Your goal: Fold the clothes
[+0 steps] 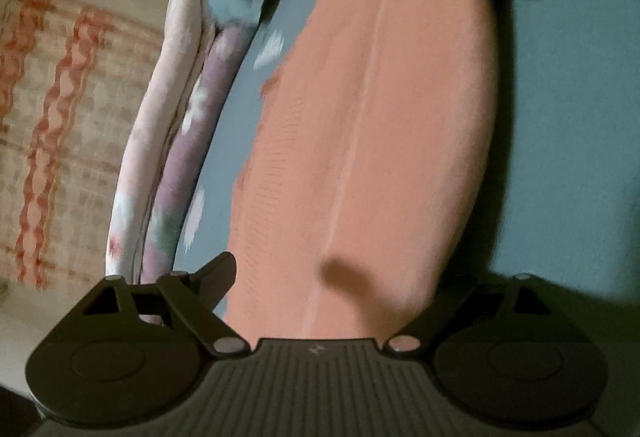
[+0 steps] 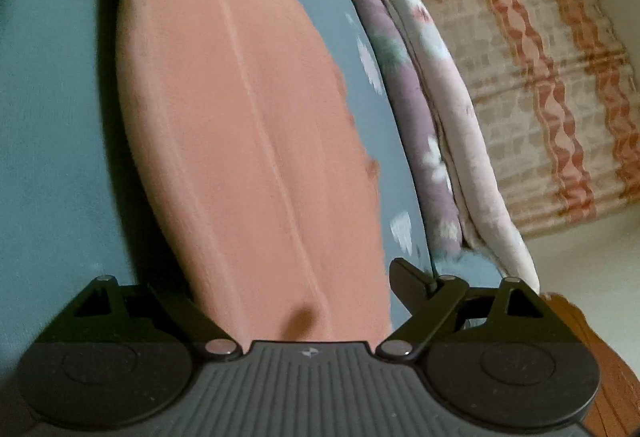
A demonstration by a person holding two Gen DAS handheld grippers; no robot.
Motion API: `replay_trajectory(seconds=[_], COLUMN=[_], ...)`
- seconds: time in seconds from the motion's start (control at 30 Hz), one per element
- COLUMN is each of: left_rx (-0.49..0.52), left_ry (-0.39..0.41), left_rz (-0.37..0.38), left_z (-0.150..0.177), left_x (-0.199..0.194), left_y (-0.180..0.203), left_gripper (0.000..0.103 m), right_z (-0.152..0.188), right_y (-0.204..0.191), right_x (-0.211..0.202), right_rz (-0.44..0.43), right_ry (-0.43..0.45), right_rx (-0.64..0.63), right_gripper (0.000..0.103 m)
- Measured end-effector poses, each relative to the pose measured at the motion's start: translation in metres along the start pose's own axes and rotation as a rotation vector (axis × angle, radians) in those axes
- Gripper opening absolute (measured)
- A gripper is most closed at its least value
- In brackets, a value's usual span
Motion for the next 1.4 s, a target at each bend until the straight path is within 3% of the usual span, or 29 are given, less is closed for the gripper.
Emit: replay_trajectory(seconds=[0.1,0.2,0.27,0.3,0.37,0.4,0.43,0.5,0.7,0.83,0.97,1.03,1.1,1.13,1.17,1.2,1.23,1.3,1.4], left_rx=[-0.046,0.035,0.082,0.090,0.090,0.093,0.097,0.133,0.168,0.208,0.199,0.199,0.201,0.199,0.188,0.172,0.163,0.163,0.125], left_ry=[-0.040,-0.036,-0.032,-0.033,-0.033,-0.032,-0.032,-0.034,-0.050,-0.030,-0.031,-0.041,-0.050,-0.056,-0.063,-0.070,-0.076,-0.083,-0.070], left_rz=[-0.023,-0.033,-0.028,-0.020,0.000,0.008,0.018,0.001,0.015,0.005,-0.008,-0.009,-0.022,-0.029,-0.028,-0.021,-0.022,-0.042,-0.015], left_z=[0.018,0.010,0.001,-0.001,-0.002,-0.002,-0.002,-0.002,-0.002,0.001,-0.002,-0.003,-0.005,-0.005,-0.004,-0.004,-0.003,-0.004,-0.003], left_x=[-0.003,0.004,0.010,0.012,0.013,0.012,0.010,0.010,0.005,0.004,0.009,0.013,0.014,0.014,0.015,0.016,0.017,0.018,0.018], left_y=[-0.008,-0.001,0.005,0.007,0.014,0.019,0.026,0.043,0.043,0.041,0.032,0.031,0.034,0.036,0.039,0.042,0.044,0.046,0.041], left_gripper=[0.090,0.086,0.082,0.075,0.060,0.045,0.023,0.003,0.011,0.020,0.036,0.036,0.032,0.026,0.021,0.007,0.003,0.003,0.004], right_z=[0.023,0.017,0.010,0.007,0.000,-0.003,-0.006,-0.006,-0.005,-0.003,-0.002,-0.001,0.000,0.000,0.001,0.001,0.002,0.002,0.001], right_y=[0.008,0.001,-0.013,-0.021,-0.036,-0.043,-0.049,-0.045,-0.037,-0.034,-0.034,-0.034,-0.035,-0.035,-0.035,-0.035,-0.035,-0.034,-0.028], right_x=[-0.006,-0.001,0.002,0.004,0.008,0.010,0.011,0.011,0.010,0.010,0.011,0.012,0.013,0.013,0.014,0.014,0.015,0.016,0.017], right_rz=[0.006,0.000,-0.005,-0.008,-0.013,-0.016,-0.019,-0.026,-0.039,-0.034,-0.033,-0.032,-0.032,-0.031,-0.031,-0.031,-0.030,-0.030,-0.036], right_ry=[-0.052,-0.038,-0.030,-0.026,-0.018,-0.014,-0.011,-0.014,-0.011,-0.002,-0.002,-0.003,-0.003,-0.003,-0.003,-0.003,-0.004,-0.006,-0.007], right_rx=[0.011,-0.039,-0.089,-0.114,-0.164,-0.189,-0.206,-0.193,-0.207,-0.215,-0.179,-0.161,-0.143,-0.134,-0.125,-0.117,-0.108,-0.087,-0.038], right_gripper=[0.091,0.086,0.066,0.058,0.019,0.019,0.017,0.017,0.022,0.063,0.072,0.065,0.041,0.016,0.016,0.016,0.016,0.016,0.016])
Point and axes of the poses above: each gripper's, at about its wrist camera, not at the fingertips, and x roughly the way its jaws point, y to its right, z to its underside, the point moved 5 cm from there along x, roughly the way its jaws point, and after that the axes turned 14 degrees about y, right-handed, at the moved point
